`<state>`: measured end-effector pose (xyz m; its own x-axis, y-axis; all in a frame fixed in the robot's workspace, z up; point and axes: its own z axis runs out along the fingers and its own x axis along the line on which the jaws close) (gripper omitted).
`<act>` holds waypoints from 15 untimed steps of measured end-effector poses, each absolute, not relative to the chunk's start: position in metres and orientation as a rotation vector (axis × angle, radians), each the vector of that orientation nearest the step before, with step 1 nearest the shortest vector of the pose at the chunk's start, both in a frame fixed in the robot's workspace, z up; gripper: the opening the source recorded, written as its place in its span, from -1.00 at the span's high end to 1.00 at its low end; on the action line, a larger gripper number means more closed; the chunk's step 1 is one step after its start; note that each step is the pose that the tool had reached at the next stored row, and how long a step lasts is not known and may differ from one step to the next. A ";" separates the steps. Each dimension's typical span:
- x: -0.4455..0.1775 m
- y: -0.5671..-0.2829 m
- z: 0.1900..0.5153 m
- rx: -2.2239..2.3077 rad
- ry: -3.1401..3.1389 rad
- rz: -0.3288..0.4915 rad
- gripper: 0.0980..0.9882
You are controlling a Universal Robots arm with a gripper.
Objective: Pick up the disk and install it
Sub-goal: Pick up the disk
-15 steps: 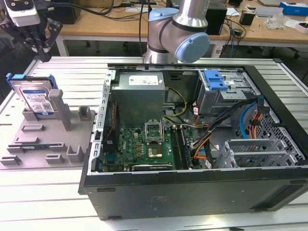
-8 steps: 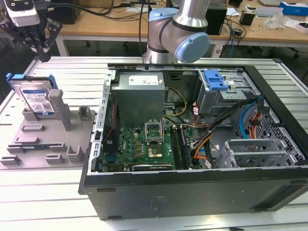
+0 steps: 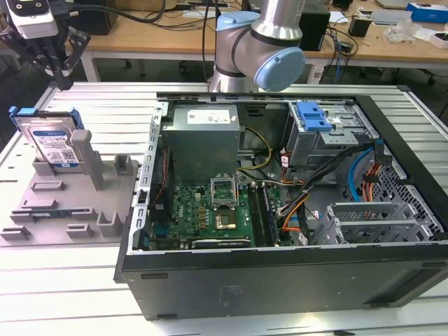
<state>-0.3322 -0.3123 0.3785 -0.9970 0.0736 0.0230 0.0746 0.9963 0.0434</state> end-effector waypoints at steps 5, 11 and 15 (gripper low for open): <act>-0.332 -0.312 0.378 0.102 -3.115 -0.067 0.98; -0.332 -0.312 0.376 0.375 -3.090 -0.063 0.84; -0.332 -0.312 0.375 0.497 -3.071 -0.061 0.56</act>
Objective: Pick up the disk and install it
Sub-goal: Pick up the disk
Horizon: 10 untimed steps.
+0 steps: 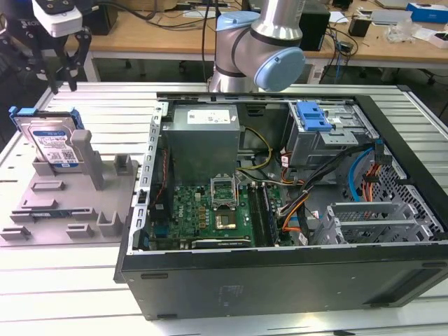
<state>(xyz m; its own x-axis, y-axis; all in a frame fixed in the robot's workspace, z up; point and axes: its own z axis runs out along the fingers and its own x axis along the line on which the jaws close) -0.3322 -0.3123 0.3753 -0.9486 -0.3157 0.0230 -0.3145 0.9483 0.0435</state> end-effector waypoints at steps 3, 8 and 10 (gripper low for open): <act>-0.332 -0.312 0.375 0.610 -3.049 -0.059 0.29; -0.332 -0.312 0.375 0.748 -3.017 -0.057 0.14; -0.332 -0.312 0.375 0.795 -3.004 -0.056 0.14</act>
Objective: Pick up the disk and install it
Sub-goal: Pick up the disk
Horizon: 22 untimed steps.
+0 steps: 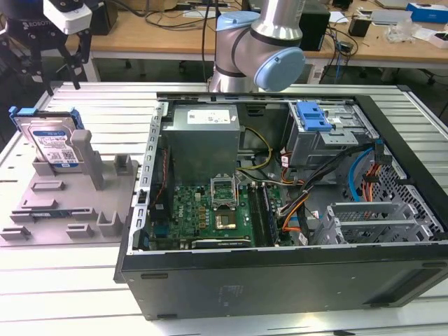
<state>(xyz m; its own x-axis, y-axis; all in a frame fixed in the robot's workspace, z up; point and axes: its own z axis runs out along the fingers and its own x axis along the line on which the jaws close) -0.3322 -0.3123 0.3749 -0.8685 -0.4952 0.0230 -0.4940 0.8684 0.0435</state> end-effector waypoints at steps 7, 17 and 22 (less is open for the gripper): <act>-0.332 -0.312 0.375 0.969 -2.951 -0.053 0.14; -0.332 -0.312 0.375 1.378 -2.780 -0.044 0.14; -0.332 -0.312 0.374 1.547 -2.689 -0.038 0.14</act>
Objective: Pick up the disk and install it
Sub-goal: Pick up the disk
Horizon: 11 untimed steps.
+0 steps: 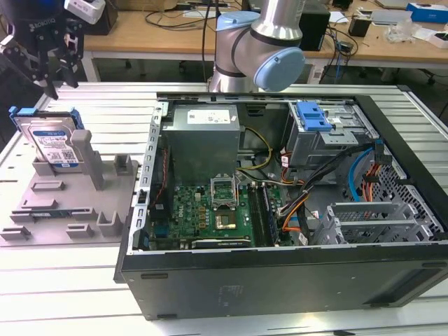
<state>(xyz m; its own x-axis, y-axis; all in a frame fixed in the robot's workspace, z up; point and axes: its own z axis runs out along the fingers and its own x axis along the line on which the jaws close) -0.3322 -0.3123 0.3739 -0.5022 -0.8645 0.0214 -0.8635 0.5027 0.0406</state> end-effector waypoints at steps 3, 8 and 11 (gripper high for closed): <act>-0.332 -0.312 0.373 1.634 -2.637 -0.035 0.14; -0.332 -0.312 0.373 1.757 -2.557 -0.030 0.14; -0.332 -0.312 0.372 1.835 -2.502 -0.026 0.14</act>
<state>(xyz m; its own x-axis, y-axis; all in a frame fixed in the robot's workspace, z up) -0.3322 -0.3123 0.3720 -0.3001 -0.9536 0.0216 -0.9530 0.3008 0.0366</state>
